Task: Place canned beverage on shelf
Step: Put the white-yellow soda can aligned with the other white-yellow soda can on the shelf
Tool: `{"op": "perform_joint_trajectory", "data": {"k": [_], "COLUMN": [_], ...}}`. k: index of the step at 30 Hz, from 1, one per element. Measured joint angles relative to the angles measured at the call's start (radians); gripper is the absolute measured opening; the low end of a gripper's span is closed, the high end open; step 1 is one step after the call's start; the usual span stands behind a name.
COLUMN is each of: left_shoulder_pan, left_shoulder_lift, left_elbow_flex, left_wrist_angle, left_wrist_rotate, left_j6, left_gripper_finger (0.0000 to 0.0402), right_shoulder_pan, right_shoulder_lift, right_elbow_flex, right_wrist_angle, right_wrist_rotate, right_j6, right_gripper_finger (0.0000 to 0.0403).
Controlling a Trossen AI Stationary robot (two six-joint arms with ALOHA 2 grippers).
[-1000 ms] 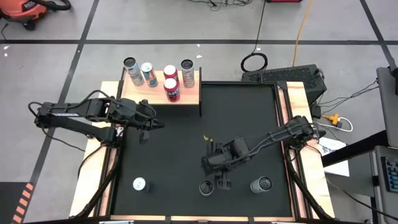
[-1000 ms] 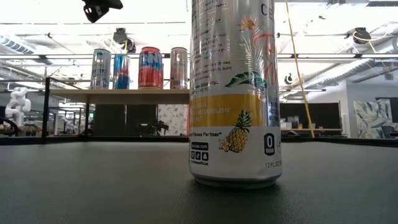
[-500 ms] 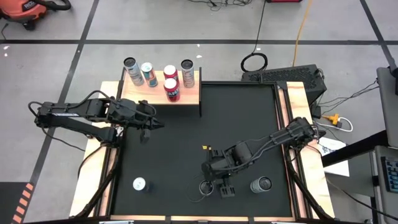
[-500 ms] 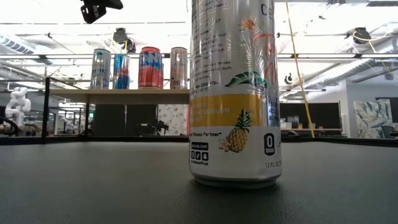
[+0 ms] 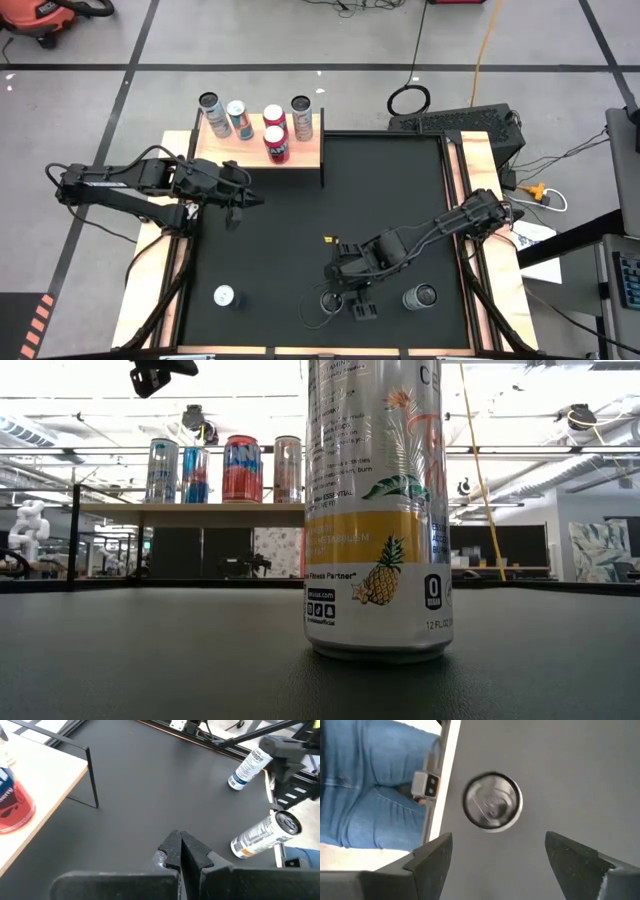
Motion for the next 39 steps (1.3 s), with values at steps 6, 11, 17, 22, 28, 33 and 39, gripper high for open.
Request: {"op": "perform_joint_trajectory", "data": {"k": [6,11,17,22,28,33,39], "left_shoulder_pan": [0.000,0.000,0.000,0.000,0.000,0.000,0.000], "left_shoulder_lift": [0.000,0.000,0.000,0.000,0.000,0.000,0.000], "left_elbow_flex": [0.000,0.000,0.000,0.000,0.000,0.000,0.000], "left_wrist_angle": [0.000,0.000,-0.001,-0.001,-0.001,-0.006,-0.007], "left_wrist_rotate": [-0.013,-0.013,-0.013,-0.013,-0.013,-0.013,-0.013], "left_j6": [-0.004,-0.007,-0.009,-0.010,-0.010,-0.009,-0.001], "left_gripper_finger": [0.0001,0.0001,0.0001,0.0001,0.0001,0.0001,0.0001], "right_shoulder_pan": [0.002,0.003,0.020,0.019,0.021,0.025,0.039], "right_shoulder_lift": [0.000,0.000,0.000,0.000,0.001,0.023,0.064], "right_elbow_flex": [0.000,0.000,0.000,0.000,0.001,0.001,0.001], "right_wrist_angle": [0.063,0.061,0.066,0.073,0.115,0.090,0.095], "right_wrist_rotate": [-0.005,-0.028,-0.028,-0.025,0.002,0.083,0.082], "right_j6": [-0.012,0.016,-0.008,-0.007,0.036,0.042,0.039], "right_gripper_finger": [0.0299,0.0300,0.0317,0.0348,0.0357,0.0357,0.0357]}}
